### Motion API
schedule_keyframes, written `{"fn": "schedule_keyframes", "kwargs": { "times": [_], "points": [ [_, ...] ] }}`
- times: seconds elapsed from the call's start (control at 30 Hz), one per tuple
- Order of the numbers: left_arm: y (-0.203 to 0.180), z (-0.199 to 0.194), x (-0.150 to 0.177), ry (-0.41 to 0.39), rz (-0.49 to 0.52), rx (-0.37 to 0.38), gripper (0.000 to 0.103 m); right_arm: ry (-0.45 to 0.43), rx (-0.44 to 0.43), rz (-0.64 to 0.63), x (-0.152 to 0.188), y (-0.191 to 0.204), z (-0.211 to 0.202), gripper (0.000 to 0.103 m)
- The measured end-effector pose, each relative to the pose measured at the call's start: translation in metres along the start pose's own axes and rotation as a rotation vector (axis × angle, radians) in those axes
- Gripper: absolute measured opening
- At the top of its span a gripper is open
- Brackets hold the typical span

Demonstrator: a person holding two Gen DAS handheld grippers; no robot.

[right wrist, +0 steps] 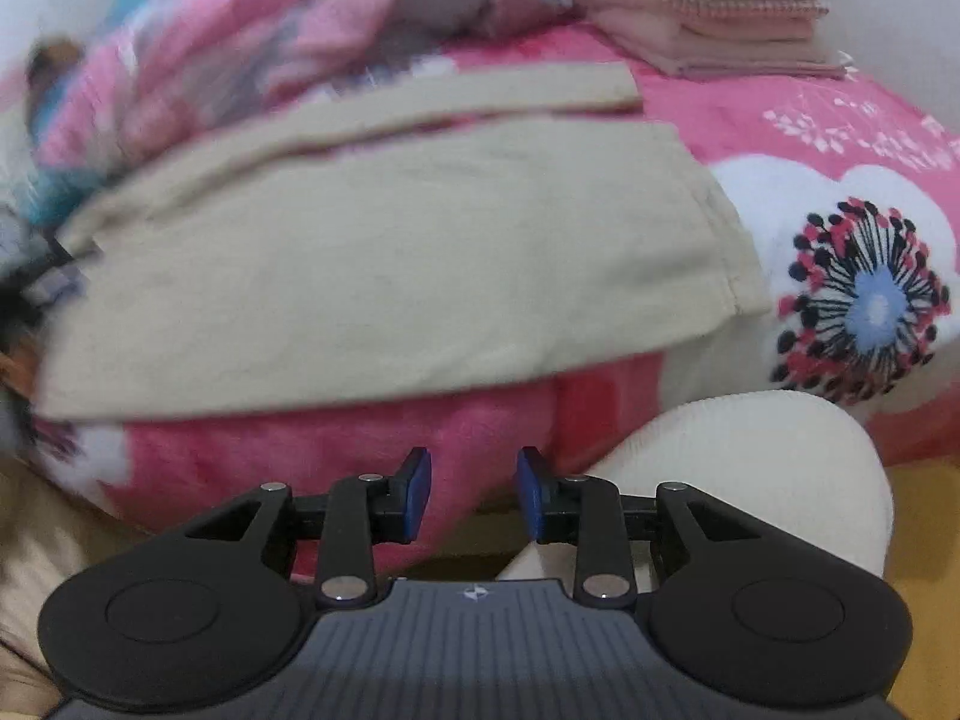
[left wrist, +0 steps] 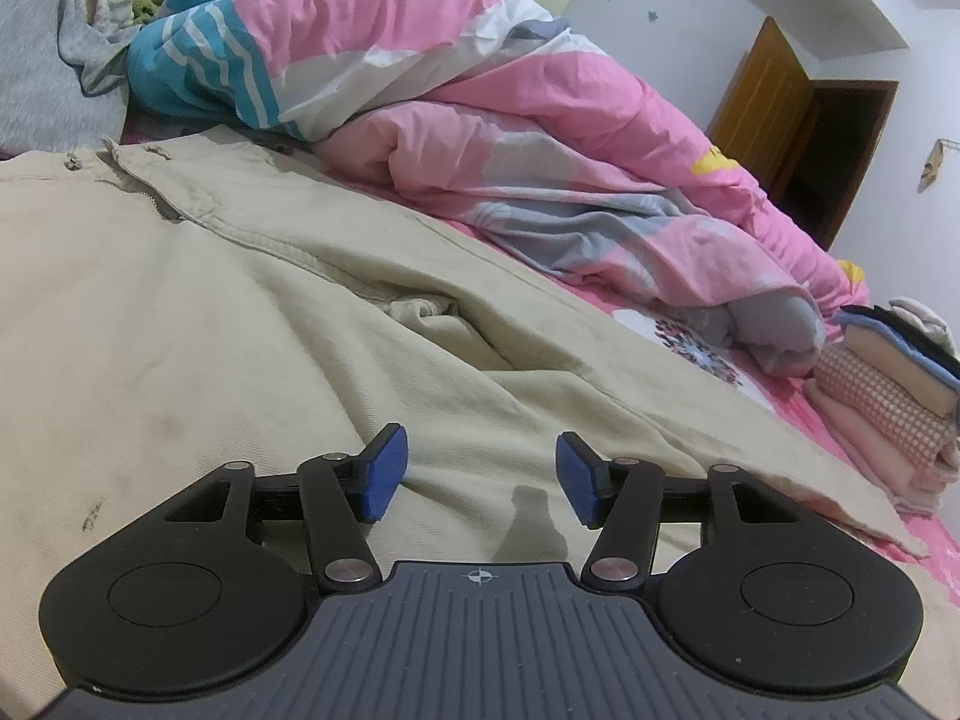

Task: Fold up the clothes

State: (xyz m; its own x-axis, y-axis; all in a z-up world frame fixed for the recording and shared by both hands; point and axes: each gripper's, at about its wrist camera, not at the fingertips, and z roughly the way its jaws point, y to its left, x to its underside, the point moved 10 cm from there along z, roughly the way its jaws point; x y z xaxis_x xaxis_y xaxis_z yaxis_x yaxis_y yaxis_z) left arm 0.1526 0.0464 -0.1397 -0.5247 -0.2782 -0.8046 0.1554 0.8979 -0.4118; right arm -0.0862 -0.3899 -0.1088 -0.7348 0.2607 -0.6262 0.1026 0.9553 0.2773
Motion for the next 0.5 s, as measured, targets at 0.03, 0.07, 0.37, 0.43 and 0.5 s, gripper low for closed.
{"fn": "schedule_keyframes", "kwargs": {
  "times": [0.03,0.07,0.37,0.43,0.5],
  "points": [
    [-0.001,-0.001,0.000,0.000,0.003,0.002,0.061,-0.038,-0.047,0.018,-0.010,0.007,-0.007,0.033],
    [-0.001,-0.001,0.000,0.001,0.006,0.003,0.064,-0.074,-0.095,0.034,-0.019,0.016,-0.012,0.033],
    [-0.005,-0.005,0.003,0.016,0.037,0.021,0.082,-0.137,-0.139,-0.083,-0.042,0.085,0.039,0.034],
    [-0.006,-0.006,0.004,0.019,0.047,0.027,0.085,-0.057,-0.146,-0.113,-0.020,0.099,0.055,0.035],
    [-0.007,-0.007,0.005,0.022,0.061,0.032,0.088,-0.041,-0.181,-0.172,-0.006,0.115,0.053,0.044]
  ]
}}
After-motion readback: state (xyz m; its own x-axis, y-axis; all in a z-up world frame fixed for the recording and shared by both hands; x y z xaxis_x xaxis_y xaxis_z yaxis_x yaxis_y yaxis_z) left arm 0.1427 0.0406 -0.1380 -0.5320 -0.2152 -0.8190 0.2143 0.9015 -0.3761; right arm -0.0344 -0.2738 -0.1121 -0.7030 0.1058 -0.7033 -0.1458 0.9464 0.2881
